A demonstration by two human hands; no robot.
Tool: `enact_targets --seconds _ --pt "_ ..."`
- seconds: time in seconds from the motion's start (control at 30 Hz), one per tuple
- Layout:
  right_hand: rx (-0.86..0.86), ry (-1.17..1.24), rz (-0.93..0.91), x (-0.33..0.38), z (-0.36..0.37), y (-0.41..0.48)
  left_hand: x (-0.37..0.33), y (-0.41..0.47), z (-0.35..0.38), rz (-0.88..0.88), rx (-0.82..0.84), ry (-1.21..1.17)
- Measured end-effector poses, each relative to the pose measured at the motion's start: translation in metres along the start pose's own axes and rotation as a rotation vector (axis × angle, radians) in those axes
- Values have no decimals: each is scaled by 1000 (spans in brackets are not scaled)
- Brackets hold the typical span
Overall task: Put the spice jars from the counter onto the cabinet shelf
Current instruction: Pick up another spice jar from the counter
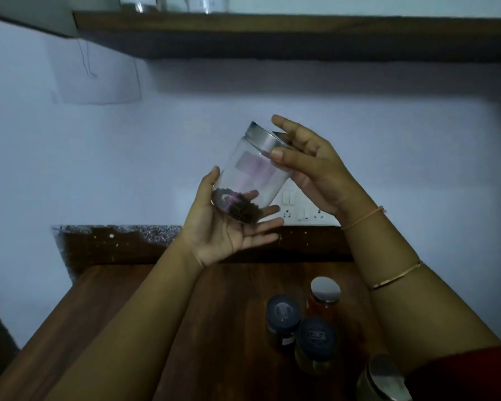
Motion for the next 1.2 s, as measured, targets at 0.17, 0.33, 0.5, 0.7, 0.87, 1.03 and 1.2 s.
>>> enact_targets --seconds 0.17,0.33,0.5,0.7,0.87,1.03,1.2 --pt "5 172 -81 25 -14 12 -5 5 32 88 108 -17" --pt "-14 336 -137 42 -25 21 -11 12 62 256 84 -17" --pt "-123 334 -163 44 -27 27 -13 22 86 643 -97 76" --pt "-245 97 -139 37 -19 24 -11 27 93 1000 -421 424" --pt "-266 130 -114 37 -8 22 1 30 104 1194 -491 635" --pt "-192 372 -101 43 -15 23 14 29 111 1253 -467 737" --pt "-13 518 -98 41 -21 24 17 20 119 1238 -348 704"
Point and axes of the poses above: each hand's wrist, its own y-axis towards the middle knuckle, its own z-axis out of the palm, x = y × z, the point moved 2 cm from there along y, towards the middle knuckle, and after that the axes turned 6 degrees about -z, right-handed, at the moved point
